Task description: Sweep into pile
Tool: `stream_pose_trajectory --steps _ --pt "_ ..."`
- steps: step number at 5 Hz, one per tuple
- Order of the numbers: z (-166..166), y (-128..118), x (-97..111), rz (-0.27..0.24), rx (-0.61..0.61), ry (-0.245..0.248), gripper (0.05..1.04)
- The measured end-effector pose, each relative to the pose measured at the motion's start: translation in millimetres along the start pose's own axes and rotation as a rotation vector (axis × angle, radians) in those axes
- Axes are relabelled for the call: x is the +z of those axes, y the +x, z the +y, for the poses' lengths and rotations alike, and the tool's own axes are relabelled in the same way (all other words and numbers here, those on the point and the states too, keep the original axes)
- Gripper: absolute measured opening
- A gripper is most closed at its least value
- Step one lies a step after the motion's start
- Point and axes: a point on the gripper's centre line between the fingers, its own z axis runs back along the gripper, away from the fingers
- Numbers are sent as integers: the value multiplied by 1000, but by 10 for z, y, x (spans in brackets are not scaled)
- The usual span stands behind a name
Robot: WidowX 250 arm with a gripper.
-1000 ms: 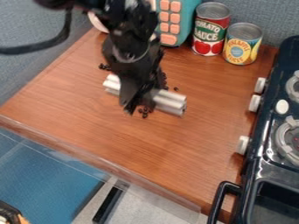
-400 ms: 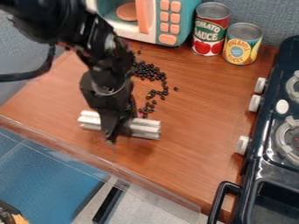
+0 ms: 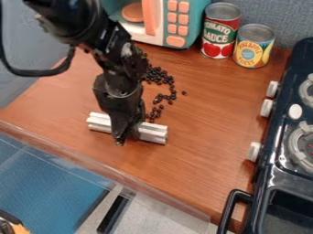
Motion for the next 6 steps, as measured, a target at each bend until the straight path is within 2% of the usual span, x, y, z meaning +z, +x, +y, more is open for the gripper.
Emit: stream_pose_trajectory --steps 1,3,4,5,6 --pt "-119 -26 -39 -14 -22 -17 375" --pt "-426 -41 -124 -33 27 -61 374" --pt "-460 -20 -137 -51 37 -50 374" --pt "-733 -22 -214 -56 81 -95 374" --pt "-873 -26 -255 -63 102 -114 374"
